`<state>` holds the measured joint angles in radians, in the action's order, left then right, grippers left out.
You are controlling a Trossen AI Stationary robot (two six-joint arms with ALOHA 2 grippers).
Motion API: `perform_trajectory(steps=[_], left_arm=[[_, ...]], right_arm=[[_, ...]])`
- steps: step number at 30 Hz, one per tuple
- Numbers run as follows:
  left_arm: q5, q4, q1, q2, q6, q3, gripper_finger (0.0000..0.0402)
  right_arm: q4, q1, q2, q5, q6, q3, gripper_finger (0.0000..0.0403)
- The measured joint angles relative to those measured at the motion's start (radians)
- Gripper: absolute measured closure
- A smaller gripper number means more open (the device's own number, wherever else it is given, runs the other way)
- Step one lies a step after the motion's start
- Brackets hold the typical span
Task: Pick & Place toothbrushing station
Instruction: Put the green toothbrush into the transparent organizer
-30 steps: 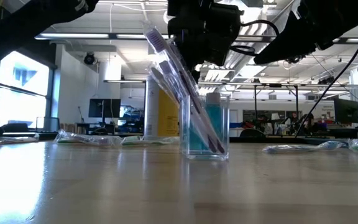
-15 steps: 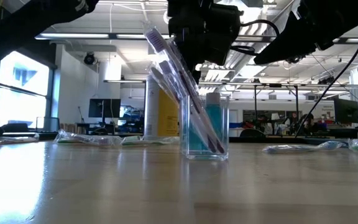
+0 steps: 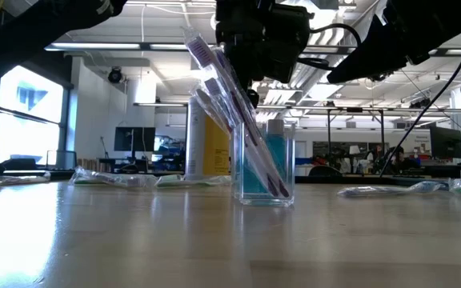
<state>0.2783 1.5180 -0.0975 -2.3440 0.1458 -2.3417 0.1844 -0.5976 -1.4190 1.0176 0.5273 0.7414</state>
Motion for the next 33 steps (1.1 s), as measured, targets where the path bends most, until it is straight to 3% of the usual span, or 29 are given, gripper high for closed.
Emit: perform_trajectory(steps=[9, 17, 27, 33], left_arm=[[-0.030, 0.020, 0.000, 0.072, 0.008, -0.014, 0.0142], [-0.048, -0.057, 0.009, 0.242, 0.004, -0.014, 0.0142], [-0.046, 0.014, 0.042, 0.426, 0.068, -0.014, 0.0142], [-0.045, 0.047, 0.052, 0.465, 0.067, 0.017, 0.0142]], right_arm=[[0.002, 0.000, 0.000, 0.002, 0.000, 0.000, 0.0233], [0.012, 0.000, 0.000, -0.010, -0.007, 0.000, 0.0233], [0.062, 0.000, 0.000, -0.245, 0.037, 0.000, 0.0233], [0.202, 0.010, 0.043, -0.409, 0.281, 0.004, 0.0233]])
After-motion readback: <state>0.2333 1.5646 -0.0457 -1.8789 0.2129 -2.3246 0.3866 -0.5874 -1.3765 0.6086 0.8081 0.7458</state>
